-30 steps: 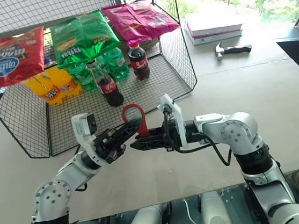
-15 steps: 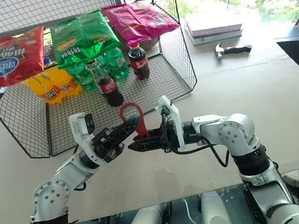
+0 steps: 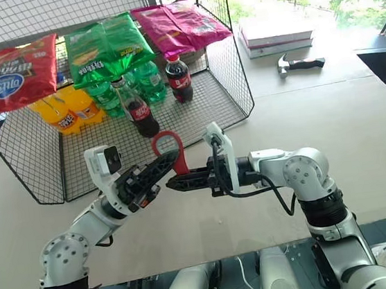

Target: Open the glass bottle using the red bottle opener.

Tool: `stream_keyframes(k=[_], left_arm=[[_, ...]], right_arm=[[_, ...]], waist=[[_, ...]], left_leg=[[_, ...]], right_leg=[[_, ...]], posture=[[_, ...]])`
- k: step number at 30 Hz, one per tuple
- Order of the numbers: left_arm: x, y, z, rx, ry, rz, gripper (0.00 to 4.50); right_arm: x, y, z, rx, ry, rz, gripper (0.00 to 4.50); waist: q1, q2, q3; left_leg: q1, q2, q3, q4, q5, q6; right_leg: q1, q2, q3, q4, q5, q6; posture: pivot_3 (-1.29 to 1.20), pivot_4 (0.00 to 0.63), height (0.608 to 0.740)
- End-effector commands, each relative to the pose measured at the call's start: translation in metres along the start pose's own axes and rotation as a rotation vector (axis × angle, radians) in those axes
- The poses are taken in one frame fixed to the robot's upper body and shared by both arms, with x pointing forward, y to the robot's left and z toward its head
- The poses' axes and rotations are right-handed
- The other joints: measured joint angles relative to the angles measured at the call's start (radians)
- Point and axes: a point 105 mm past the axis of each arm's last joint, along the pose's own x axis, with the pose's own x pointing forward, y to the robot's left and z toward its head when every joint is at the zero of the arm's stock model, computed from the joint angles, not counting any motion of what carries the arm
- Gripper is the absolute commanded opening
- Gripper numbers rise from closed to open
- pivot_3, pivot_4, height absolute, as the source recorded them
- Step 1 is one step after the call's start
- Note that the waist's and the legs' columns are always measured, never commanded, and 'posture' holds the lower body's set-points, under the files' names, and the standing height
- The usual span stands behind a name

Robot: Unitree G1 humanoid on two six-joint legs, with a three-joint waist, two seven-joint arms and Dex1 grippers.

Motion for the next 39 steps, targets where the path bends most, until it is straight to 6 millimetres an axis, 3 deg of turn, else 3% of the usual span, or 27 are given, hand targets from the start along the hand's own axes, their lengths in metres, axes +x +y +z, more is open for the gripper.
stream_keyframes(k=[1, 3, 4, 6, 8, 9, 12, 13, 20, 25, 34, 39], left_arm=[[0.0, -0.001, -0.007, -0.008, 0.049, 0.012, 0.0], [0.0, 0.002, -0.005, 0.005, 0.036, 0.028, 0.0], [-0.001, 0.002, -0.004, 0.011, 0.033, 0.032, 0.74], [-0.001, 0.003, -0.003, 0.016, 0.03, 0.033, 1.46], [-0.002, 0.003, 0.0, 0.026, 0.024, 0.04, 2.66], [-0.002, 0.004, 0.001, 0.031, 0.022, 0.043, 2.81], [-0.005, 0.007, 0.008, 0.087, -0.003, 0.088, 4.26], [-0.006, 0.009, 0.011, 0.103, -0.018, 0.104, 4.39], [-0.018, 0.032, 0.017, 0.381, -0.007, 0.312, 4.39], [-0.023, 0.051, 0.031, 0.654, -0.025, 0.464, 4.39], [-0.025, 0.079, 0.075, 1.047, -0.126, 0.683, 4.39], [-0.021, 0.092, 0.096, 1.145, -0.182, 0.766, 4.39]], right_arm=[[0.003, 0.02, 0.004, -0.043, -0.013, 0.092, 0.03], [0.002, 0.02, 0.001, -0.044, 0.0, 0.088, 0.03], [0.002, 0.019, -0.001, -0.043, 0.004, 0.083, 0.0], [0.0, 0.016, -0.003, -0.044, 0.006, 0.063, 0.0], [-0.005, 0.007, -0.005, -0.042, 0.001, 0.009, 0.0], [-0.009, 0.0, -0.006, -0.043, -0.005, -0.038, 0.0], [-0.026, -0.029, -0.004, -0.09, -0.068, -0.235, 0.0], [-0.031, -0.037, -0.003, -0.108, -0.09, -0.29, 0.0], [-0.073, -0.074, 0.009, -0.323, -0.224, -0.655, 0.0], [-0.094, -0.085, 0.015, -0.448, -0.277, -0.822, 0.0], [-0.098, -0.082, 0.031, -0.579, -0.366, -0.901, 0.0], [-0.092, -0.074, 0.036, -0.623, -0.389, -0.884, 0.0]], waist=[[0.0, 0.0, 0.0], [0.0, 0.0, 0.0], [0.0, 0.0, 0.0], [0.0, 0.0, 0.0], [0.0, 0.0, 0.0], [0.0, 0.0, 0.0], [0.004, 0.0, 0.0], [0.004, 0.0, 0.0], [0.002, 0.0, 0.0], [0.006, 0.0, 0.0], [0.012, 0.0, 0.0], [0.013, 0.0, 0.0]], left_leg=[[0.0, 0.0, 0.0, 0.0, 0.0, 0.0], [0.0, 0.0, 0.0, 0.0, 0.0, 0.0], [0.0, 0.0, 0.0, 0.0, 0.0, 0.0], [0.0, 0.0, 0.0, 0.0, 0.0, 0.0], [0.0, 0.0, 0.0, 0.0, 0.0, 0.0], [0.0, 0.0, 0.0, 0.0, 0.0, 0.0], [0.0, 0.0, 0.0, 0.0, 0.0, 0.0], [-0.001, 0.0, 0.0, 0.0, 0.0, 0.0], [-0.001, 0.0, 0.001, -0.001, 0.0, 0.0], [-0.001, 0.0, 0.002, -0.001, 0.0, 0.0], [-0.001, 0.0, 0.001, -0.001, 0.0, -0.001], [-0.002, -0.001, 0.001, -0.001, 0.0, 0.0]], right_leg=[[0.0, 0.0, 0.0, 0.0, 0.0, 0.0], [0.0, 0.0, 0.0, 0.0, 0.0, 0.0], [0.0, 0.0, 0.0, 0.0, 0.0, 0.0], [0.0, 0.0, 0.0, 0.0, 0.0, 0.0], [0.0, 0.0, 0.0, 0.0, 0.0, 0.0], [0.0, 0.0, 0.0, 0.0, 0.0, 0.0], [0.0, 0.0, 0.0, -0.001, 0.0, 0.0], [0.0, 0.0, 0.0, -0.001, 0.0, 0.0], [-0.001, 0.0, 0.001, -0.001, 0.0, 0.0], [-0.001, 0.0, 0.001, -0.001, 0.0, 0.0], [-0.001, 0.0, 0.0, -0.001, 0.0, 0.0], [-0.002, 0.0, 0.0, -0.001, 0.0, 0.0]], posture=[[0.0, 0.15, 0.74], [0.0, 0.15, 0.74], [0.0, 0.15, 0.74], [0.0, 0.15, 0.74], [0.0, 0.15, 0.74], [0.0, 0.15, 0.74], [0.0, 0.15, 0.74], [0.0, 0.15, 0.74], [0.0, 0.15, 0.74], [0.0, 0.15, 0.74], [0.0, 0.15, 0.74], [0.0, 0.15, 0.74]])
